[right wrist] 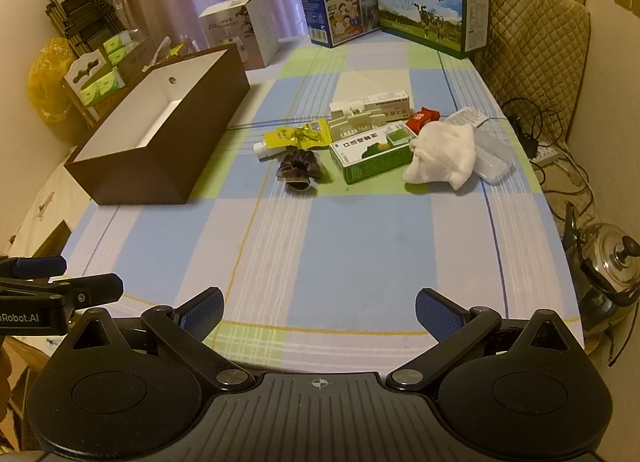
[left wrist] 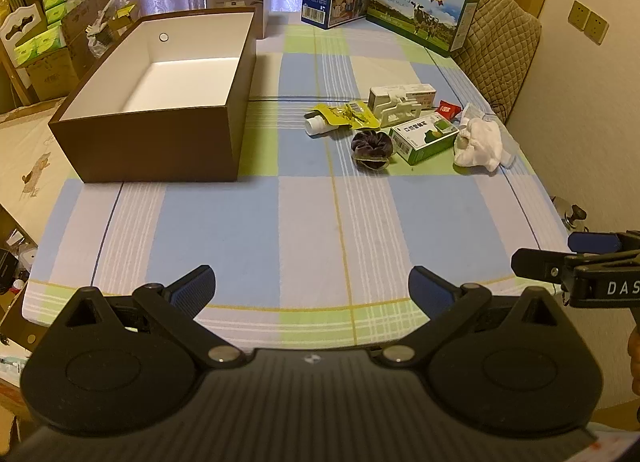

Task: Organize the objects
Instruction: 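Move both tools toward the cluster of items on the table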

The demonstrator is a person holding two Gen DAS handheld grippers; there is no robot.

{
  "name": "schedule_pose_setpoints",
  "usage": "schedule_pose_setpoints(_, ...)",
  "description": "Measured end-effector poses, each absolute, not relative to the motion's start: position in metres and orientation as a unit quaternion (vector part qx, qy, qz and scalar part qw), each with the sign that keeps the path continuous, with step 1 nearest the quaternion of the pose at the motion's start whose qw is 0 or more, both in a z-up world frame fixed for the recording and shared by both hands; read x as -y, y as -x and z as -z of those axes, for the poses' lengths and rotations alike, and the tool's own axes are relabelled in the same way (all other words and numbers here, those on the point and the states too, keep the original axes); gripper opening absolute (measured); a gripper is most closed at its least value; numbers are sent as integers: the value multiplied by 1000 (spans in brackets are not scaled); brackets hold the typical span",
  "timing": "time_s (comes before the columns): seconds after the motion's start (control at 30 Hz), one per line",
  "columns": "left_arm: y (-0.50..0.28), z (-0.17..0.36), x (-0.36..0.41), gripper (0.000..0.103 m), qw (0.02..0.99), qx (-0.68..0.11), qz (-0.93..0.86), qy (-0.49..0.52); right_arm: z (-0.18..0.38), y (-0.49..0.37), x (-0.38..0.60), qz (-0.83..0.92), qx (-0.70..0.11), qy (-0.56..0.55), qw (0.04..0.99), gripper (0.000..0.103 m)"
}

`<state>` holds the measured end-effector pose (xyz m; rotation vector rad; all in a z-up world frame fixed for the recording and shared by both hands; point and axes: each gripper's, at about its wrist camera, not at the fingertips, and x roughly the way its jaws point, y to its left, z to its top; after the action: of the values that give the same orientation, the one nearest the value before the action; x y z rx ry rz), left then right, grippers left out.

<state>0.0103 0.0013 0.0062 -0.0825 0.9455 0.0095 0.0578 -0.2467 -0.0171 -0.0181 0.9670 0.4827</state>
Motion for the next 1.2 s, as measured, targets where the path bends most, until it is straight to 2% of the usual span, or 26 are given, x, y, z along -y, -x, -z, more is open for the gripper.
schedule_pose_setpoints(1.2,-75,-2,25,102,886,-461,-11,42,22,-115,271,-227,-467,-2,855,100)
